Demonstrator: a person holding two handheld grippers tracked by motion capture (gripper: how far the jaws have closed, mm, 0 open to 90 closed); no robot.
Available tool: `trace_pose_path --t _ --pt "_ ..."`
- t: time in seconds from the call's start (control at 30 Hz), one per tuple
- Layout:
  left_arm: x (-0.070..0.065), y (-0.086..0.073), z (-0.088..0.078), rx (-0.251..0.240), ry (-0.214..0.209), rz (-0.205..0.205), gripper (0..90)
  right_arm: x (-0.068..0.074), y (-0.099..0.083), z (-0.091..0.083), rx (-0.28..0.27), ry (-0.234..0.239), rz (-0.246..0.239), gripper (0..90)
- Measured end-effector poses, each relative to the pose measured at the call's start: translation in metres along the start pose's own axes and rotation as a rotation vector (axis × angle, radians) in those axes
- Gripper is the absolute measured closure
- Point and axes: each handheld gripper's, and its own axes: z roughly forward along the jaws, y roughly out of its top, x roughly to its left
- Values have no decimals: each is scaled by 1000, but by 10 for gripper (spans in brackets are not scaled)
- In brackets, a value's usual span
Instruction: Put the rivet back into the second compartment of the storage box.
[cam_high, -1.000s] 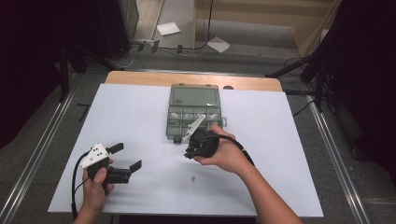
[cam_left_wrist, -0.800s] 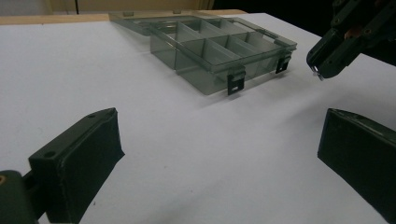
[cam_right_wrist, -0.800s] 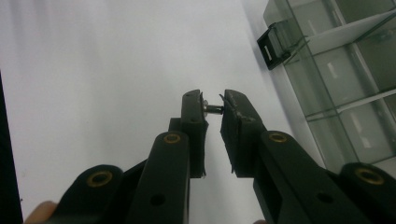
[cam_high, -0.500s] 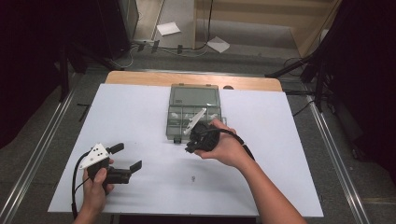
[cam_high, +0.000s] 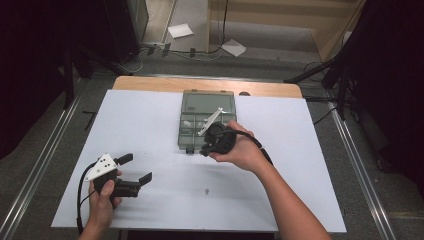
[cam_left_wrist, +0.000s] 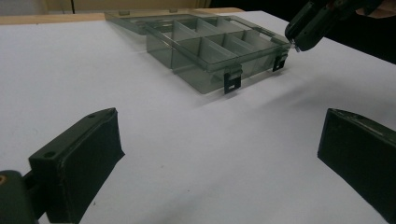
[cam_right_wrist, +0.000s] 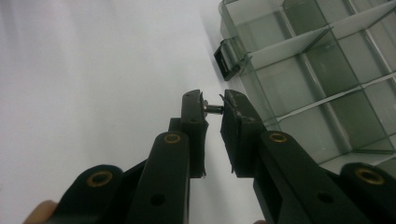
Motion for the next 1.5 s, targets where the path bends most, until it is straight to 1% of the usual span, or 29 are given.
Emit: trace_pose_path --t 0.1,0.17,0.33,0.37,0.43,0.53,0.63,0.67,0.77,0.8,0.83,0.87,0.97,1.07,1.1,1.2,1.23,1.3,1.37,1.43,1.5 --pt "0 0 -1 5 2 3 0 -3 2 1 9 -5 10 802" --pt "0 0 0 -5 -2 1 0 -6 3 1 8 -6 17 802" --pt "0 0 0 -5 -3 -1 0 -13 7 3 23 -16 18 802" --pt "0 0 0 -5 -2 -1 0 -14 8 3 20 -11 20 802" --pt "0 0 0 -9 -2 -4 0 -17 11 2 22 -17 22 802" --pt "1 0 0 -10 1 -6 0 -20 15 3 29 -22 15 802" --pt "1 0 -1 -9 2 -6 0 -24 18 3 37 -30 20 802" --pt "1 0 -1 -6 3 -4 0 -25 19 4 31 -26 21 802" --pt "1 0 -2 -7 3 -4 0 -30 22 5 44 -36 27 802" --pt "0 0 -2 -6 4 -4 0 -31 23 5 43 -37 33 802" --pt "0 1 -2 -5 5 2 0 -33 24 6 41 -37 25 802" --pt "0 1 -2 -6 5 3 0 -34 25 7 39 -35 33 802" --pt "0 1 -2 -8 3 -1 0 -38 29 8 47 -46 29 802" --pt "0 1 -2 -5 3 -1 0 -41 33 10 47 -50 40 802" --pt "0 1 -2 -6 2 -1 0 -43 35 10 48 -54 34 802" --pt "0 1 -2 -11 1 -3 0 -47 39 12 49 -60 40 802" --pt "0 1 -2 -11 0 -3 0 -47 40 13 52 -63 54 802" --pt "0 1 -2 -8 0 -1 0 -51 42 15 49 -68 59 802" --pt "0 1 -2 -7 2 -1 0 -54 43 17 55 -74 75 802" --pt "0 1 -1 -6 -1 -1 0 -57 44 18 61 -83 101 802" --pt "0 0 -1 -8 -5 2 0 -60 44 18 62 -87 118 802"
